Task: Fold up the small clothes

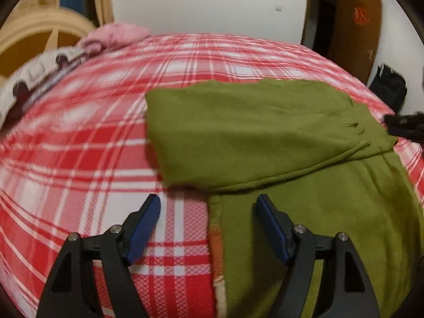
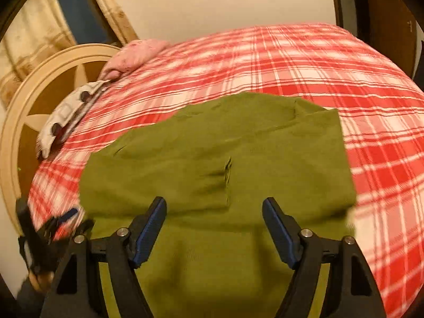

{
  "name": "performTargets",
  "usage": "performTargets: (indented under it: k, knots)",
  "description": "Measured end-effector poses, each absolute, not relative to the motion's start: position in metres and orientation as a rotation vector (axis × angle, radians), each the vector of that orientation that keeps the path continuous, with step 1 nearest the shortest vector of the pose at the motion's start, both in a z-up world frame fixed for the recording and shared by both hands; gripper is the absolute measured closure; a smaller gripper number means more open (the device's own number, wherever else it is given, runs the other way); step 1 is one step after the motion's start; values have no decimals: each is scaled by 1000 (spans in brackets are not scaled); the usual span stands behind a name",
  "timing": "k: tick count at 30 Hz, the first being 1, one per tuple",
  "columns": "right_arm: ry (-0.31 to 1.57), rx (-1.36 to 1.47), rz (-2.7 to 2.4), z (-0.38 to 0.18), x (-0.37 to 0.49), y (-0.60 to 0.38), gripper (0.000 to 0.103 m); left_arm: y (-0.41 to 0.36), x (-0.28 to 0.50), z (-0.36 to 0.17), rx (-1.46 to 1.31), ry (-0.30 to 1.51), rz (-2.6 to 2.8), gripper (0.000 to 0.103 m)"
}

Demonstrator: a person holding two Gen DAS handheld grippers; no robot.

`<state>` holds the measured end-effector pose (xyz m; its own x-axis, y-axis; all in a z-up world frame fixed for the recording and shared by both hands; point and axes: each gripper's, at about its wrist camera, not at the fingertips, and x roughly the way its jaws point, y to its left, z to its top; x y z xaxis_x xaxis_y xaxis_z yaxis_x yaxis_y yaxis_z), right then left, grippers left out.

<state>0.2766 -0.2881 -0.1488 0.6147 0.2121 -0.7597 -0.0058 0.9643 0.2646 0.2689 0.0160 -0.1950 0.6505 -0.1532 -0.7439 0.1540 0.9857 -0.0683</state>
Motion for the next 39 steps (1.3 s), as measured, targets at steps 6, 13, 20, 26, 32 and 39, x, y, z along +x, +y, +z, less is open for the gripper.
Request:
performTargets:
  k: [6,13,20,26,32,39]
  knots:
    - [1007,256,103,-187,317,-275,57,13,261,-199,-10,814,-163,21]
    - [922,119,169,-157,314,-240,98,18,260,-201,-23,809,-164,20]
    - [742,77,95,-100,298,-255,98,18,260,-201,-12,810,-149,19]
    - [766,54,-26,-113,302,-288,98,16,262,-201,-3,816,-137,17]
    - [809,86,-34,-138,309,-303,98,10,269,-193,32,832,-157,16]
    - [788,141,-4,-131,308,-307,98,-15,304,-191,209,788,-39,10]
